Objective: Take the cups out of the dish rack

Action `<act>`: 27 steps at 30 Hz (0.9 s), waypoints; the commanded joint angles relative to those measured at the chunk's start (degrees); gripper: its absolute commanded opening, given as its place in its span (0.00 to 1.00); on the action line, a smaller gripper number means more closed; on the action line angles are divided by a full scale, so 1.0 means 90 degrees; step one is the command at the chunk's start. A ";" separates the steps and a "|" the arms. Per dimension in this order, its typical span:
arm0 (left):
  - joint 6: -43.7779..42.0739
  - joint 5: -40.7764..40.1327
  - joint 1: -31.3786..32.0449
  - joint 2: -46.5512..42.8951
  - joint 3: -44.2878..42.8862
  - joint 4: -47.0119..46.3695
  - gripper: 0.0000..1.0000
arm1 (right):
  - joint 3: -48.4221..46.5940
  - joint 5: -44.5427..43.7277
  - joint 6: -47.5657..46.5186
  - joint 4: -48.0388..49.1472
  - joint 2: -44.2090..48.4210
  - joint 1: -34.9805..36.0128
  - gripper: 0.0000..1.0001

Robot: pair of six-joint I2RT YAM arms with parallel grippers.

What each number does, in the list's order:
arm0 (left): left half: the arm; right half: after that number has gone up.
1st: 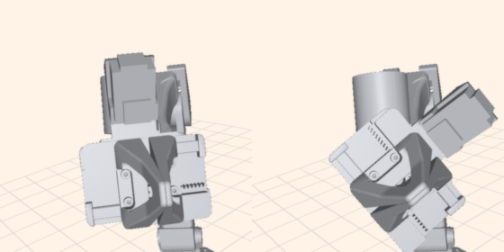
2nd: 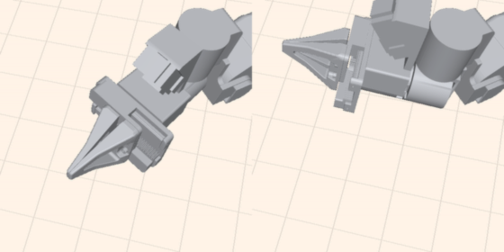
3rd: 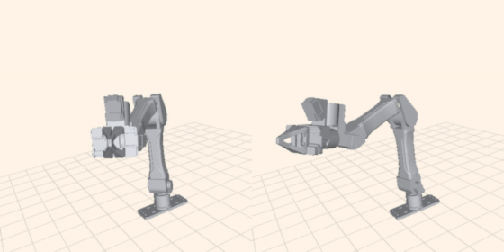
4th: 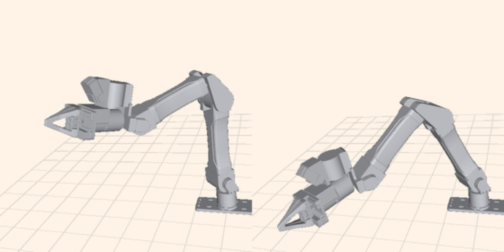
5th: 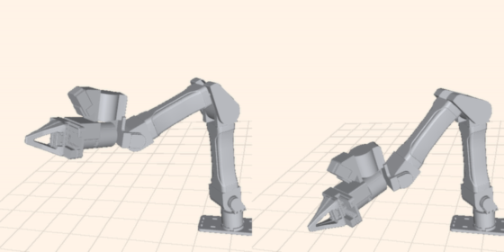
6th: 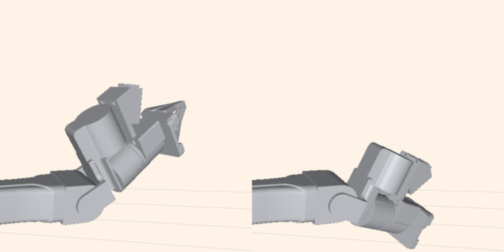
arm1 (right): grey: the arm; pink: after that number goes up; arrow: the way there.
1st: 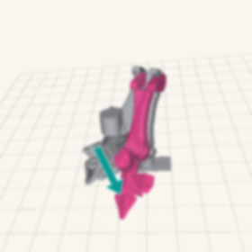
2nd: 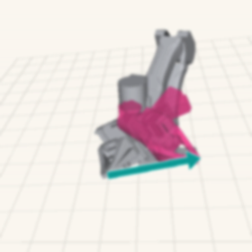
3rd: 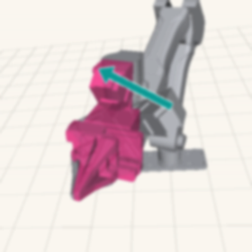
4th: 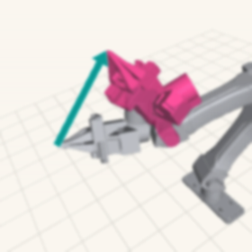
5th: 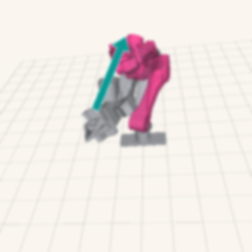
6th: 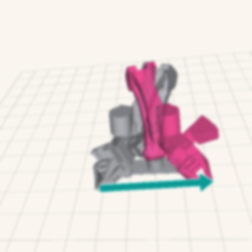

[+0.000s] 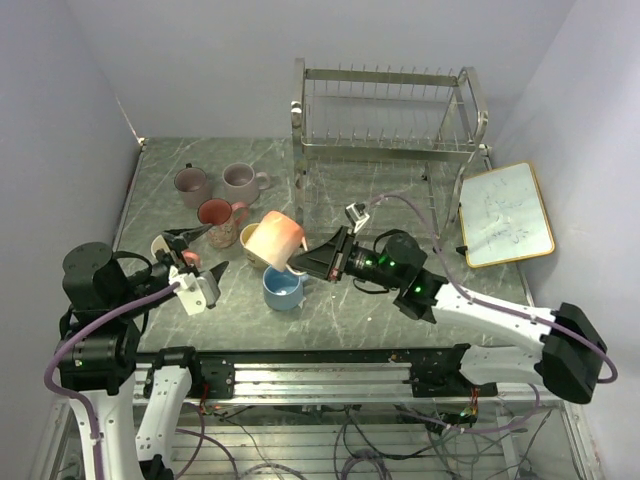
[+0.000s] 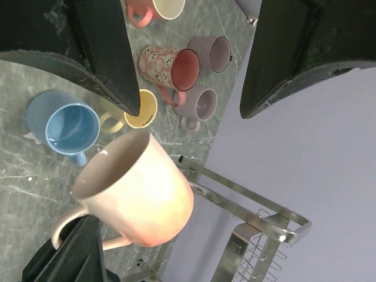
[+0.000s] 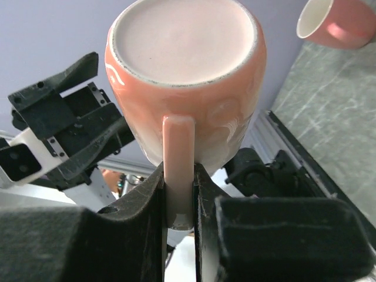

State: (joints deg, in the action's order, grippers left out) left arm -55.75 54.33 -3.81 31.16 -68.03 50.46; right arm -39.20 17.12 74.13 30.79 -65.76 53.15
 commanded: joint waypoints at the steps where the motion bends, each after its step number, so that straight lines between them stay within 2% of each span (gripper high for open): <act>1: -0.0594 0.0205 -0.0045 0.0034 0.0106 0.0135 0.79 | -0.0471 -0.0427 0.0717 0.1966 -0.0360 0.0336 0.00; 7: -0.0491 0.0203 -0.0045 0.0088 0.0101 0.0214 0.77 | -0.0954 -0.0535 0.0973 0.2238 -0.1055 0.0672 0.00; 13: -0.0667 -0.0050 -0.0052 -0.0043 0.0332 0.0155 0.68 | -0.1061 -0.0469 0.1482 0.3098 -0.1707 0.0855 0.00; 16: -0.0527 -0.0377 -0.0046 -0.0159 0.0526 -0.0233 0.56 | -0.1110 -0.0396 0.1596 0.3226 -0.1888 0.0958 0.00; 20: -0.0069 -0.0790 -0.0045 -0.0279 0.0869 -0.1069 0.31 | -0.1064 -0.0351 0.1744 0.3515 -0.2002 0.1053 0.00; 23: 0.0130 -0.0986 -0.0046 -0.0315 0.1172 -0.1472 0.28 | -0.1128 -0.0261 0.1847 0.3746 -0.2157 0.1132 0.00; 27: 0.0287 -0.1069 -0.0053 -0.0135 0.1254 -0.1607 0.36 | -0.1255 -0.0204 0.1867 0.3856 -0.2329 0.1236 0.00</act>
State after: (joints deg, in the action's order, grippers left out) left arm -55.94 47.55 -3.81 28.25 -57.76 40.88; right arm -46.48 12.10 90.28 53.56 -86.91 62.06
